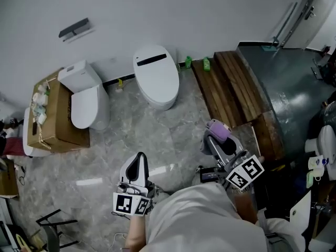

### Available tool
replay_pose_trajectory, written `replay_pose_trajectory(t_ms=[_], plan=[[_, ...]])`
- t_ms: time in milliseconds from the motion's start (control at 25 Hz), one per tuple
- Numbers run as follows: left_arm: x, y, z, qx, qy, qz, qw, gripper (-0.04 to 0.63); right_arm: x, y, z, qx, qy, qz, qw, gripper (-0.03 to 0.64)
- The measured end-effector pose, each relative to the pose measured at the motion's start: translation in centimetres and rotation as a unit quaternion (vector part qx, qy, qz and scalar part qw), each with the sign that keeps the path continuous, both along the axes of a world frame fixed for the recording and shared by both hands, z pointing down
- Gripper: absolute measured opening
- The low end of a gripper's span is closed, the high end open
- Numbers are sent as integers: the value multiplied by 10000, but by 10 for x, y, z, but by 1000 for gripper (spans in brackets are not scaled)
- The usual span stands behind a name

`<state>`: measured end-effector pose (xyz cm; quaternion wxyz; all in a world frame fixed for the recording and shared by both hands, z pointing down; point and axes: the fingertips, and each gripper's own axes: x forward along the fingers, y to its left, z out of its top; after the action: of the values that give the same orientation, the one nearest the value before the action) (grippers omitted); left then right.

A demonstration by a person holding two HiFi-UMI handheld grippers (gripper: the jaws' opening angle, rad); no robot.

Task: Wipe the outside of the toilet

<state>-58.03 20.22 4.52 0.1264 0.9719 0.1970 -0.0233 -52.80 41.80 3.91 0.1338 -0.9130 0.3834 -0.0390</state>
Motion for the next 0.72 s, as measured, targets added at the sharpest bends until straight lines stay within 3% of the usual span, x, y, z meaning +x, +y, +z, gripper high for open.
replay_pose_trajectory(t_ms=[200, 360, 720], plan=[[60, 92, -10, -226, 123, -189, 9995, 5, 49, 91, 4, 18, -119, -222, 9997, 91], [86, 141, -15, 37, 193, -406, 9990, 5, 86, 143, 6, 95, -227, -321, 9992, 91], [144, 141, -6, 324, 49, -819, 9961, 5, 159, 154, 13, 304, -300, -261, 9987, 91]])
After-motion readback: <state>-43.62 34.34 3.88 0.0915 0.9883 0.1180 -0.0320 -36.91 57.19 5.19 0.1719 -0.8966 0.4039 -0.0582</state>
